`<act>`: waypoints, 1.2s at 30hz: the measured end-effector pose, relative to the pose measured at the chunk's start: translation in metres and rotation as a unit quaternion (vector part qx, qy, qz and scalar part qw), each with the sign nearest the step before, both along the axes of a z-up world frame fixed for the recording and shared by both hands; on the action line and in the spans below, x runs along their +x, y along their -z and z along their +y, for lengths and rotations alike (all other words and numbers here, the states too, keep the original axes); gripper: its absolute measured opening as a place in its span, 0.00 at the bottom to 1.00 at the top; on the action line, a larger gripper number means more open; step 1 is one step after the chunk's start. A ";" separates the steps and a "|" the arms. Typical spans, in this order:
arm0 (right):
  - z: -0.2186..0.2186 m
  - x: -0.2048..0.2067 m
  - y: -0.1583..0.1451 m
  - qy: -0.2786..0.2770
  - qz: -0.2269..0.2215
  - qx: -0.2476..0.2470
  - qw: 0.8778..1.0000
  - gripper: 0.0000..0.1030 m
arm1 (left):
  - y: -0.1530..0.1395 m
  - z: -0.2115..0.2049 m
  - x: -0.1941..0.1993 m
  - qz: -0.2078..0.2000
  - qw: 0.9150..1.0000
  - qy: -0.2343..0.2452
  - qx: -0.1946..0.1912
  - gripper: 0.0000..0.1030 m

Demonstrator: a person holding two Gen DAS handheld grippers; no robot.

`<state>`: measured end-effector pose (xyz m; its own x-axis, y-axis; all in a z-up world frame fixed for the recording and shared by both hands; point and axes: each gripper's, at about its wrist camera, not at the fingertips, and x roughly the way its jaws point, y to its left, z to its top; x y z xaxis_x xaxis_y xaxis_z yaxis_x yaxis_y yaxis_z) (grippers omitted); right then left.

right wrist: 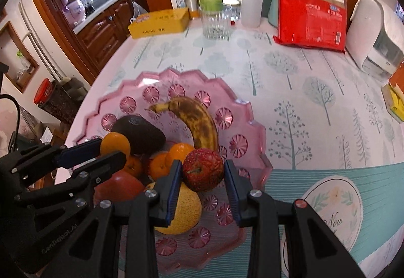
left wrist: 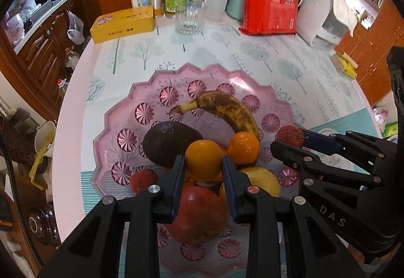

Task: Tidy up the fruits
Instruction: 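Lower the apple and orange into the bowl and open both grippers, then withdraw both tools from the bowl toward the two remaining oranges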

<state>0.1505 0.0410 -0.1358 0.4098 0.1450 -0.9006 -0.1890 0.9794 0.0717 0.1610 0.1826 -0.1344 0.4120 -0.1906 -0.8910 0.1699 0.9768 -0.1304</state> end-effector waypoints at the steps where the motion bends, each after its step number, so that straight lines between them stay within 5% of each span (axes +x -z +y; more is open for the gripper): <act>1: 0.000 0.001 0.002 0.000 0.003 -0.001 1.000 0.34 | 0.001 0.001 0.000 0.002 1.000 0.001 0.001 0.30; 4: -0.001 0.002 0.006 0.001 0.012 0.003 1.000 0.34 | 0.004 0.001 0.001 0.005 1.000 0.000 0.005 0.51; 9: -0.007 0.002 0.006 0.011 0.018 0.010 1.000 0.35 | 0.001 0.005 0.000 -0.002 1.000 -0.013 0.022 0.69; 36: -0.034 -0.041 -0.030 0.028 -0.018 0.033 0.999 0.36 | -0.038 -0.012 -0.054 -0.024 0.999 -0.006 0.028 0.78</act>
<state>0.1097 0.0071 -0.1054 0.4516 0.1793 -0.8740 -0.1376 0.9819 0.1304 0.1073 0.1708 -0.0969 0.4564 -0.1347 -0.8795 0.1622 0.9845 -0.0666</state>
